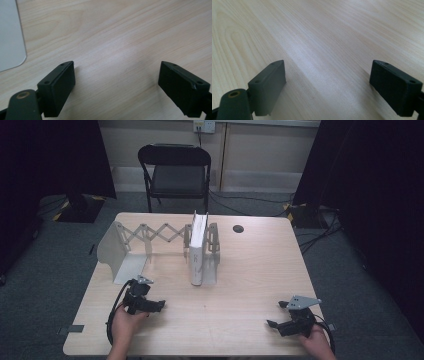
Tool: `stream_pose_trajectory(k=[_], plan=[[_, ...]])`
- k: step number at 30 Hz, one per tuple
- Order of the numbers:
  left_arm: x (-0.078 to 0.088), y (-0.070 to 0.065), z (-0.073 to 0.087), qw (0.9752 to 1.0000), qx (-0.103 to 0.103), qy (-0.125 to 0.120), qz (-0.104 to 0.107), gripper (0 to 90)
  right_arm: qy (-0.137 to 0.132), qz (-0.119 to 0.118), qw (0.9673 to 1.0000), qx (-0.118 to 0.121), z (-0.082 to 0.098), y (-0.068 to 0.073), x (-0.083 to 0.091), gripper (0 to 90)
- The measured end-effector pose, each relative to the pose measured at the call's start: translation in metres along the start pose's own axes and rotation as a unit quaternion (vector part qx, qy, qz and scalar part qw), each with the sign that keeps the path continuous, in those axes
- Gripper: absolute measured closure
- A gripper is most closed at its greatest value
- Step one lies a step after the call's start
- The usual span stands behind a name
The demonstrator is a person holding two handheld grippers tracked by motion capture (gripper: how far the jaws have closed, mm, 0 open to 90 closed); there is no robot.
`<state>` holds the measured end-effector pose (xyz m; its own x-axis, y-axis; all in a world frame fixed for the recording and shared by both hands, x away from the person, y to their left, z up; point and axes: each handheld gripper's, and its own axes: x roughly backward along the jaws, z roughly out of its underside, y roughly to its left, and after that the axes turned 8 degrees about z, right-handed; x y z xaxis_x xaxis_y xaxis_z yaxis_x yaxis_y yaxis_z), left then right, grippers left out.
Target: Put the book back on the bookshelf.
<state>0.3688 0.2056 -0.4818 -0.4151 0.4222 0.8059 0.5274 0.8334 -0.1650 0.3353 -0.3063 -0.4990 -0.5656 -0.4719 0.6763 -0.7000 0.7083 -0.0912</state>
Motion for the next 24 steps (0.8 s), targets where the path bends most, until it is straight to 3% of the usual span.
stream_pose_trajectory(k=[9, 12, 24], plan=[[-0.001, 0.000, 0.005, 0.9998, -0.008, -0.016, -0.001, 10.7, 0.000, 0.000, 1.0000, 0.000, 0.000, 0.000, 0.000, 12.9], [-0.002, 0.000, 0.006, 0.9996, -0.023, -0.013, -0.005, 9.7, 0.000, 0.000, 1.0000, 0.000, 0.000, 0.000, 0.000, 12.9], [-0.005, 0.002, 0.012, 0.9990, -0.025, -0.037, -0.010, 1.2, 0.000, 0.002, 1.0000, -0.002, 0.000, 0.001, 0.000, 12.9]])
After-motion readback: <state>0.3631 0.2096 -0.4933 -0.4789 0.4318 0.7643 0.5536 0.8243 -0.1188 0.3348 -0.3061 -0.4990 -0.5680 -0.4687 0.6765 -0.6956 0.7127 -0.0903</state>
